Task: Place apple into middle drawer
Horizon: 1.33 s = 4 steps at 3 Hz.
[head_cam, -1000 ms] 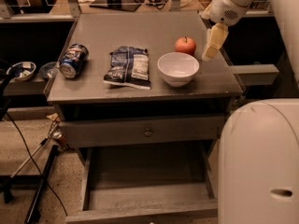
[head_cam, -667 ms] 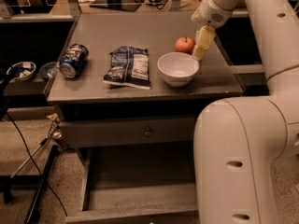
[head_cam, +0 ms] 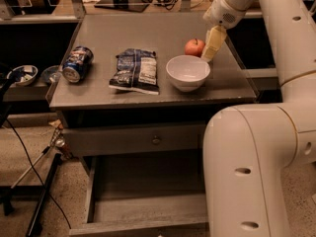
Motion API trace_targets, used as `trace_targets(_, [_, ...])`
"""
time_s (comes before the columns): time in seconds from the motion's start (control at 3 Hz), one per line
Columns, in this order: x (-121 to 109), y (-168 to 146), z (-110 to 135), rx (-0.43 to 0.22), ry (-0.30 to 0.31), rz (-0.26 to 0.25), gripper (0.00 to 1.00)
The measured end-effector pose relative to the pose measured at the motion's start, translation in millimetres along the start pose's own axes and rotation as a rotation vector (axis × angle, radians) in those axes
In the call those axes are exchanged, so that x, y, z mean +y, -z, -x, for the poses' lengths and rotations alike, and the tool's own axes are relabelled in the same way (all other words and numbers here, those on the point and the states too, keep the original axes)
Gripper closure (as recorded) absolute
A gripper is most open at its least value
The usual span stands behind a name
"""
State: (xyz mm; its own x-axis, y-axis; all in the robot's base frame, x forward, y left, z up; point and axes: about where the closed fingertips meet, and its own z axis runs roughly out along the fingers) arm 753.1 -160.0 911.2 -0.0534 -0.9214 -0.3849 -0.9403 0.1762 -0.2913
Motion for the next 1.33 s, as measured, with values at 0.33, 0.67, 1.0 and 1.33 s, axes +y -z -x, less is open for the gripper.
trace_targets(0.33, [-4.6,10.7,-8.5,0.014,-0.027,-0.025,0.0])
trace_targets(0.67, [-4.6,10.7,-8.5,0.014,-0.027,-0.025,0.0])
trace_targets(1.0, [-14.2,3.8,-14.4,0.052,-0.064,-0.054,0.0])
trace_targets(1.33, [-20.8,-10.8,-22.1,0.071,-0.11,-0.065,0.0])
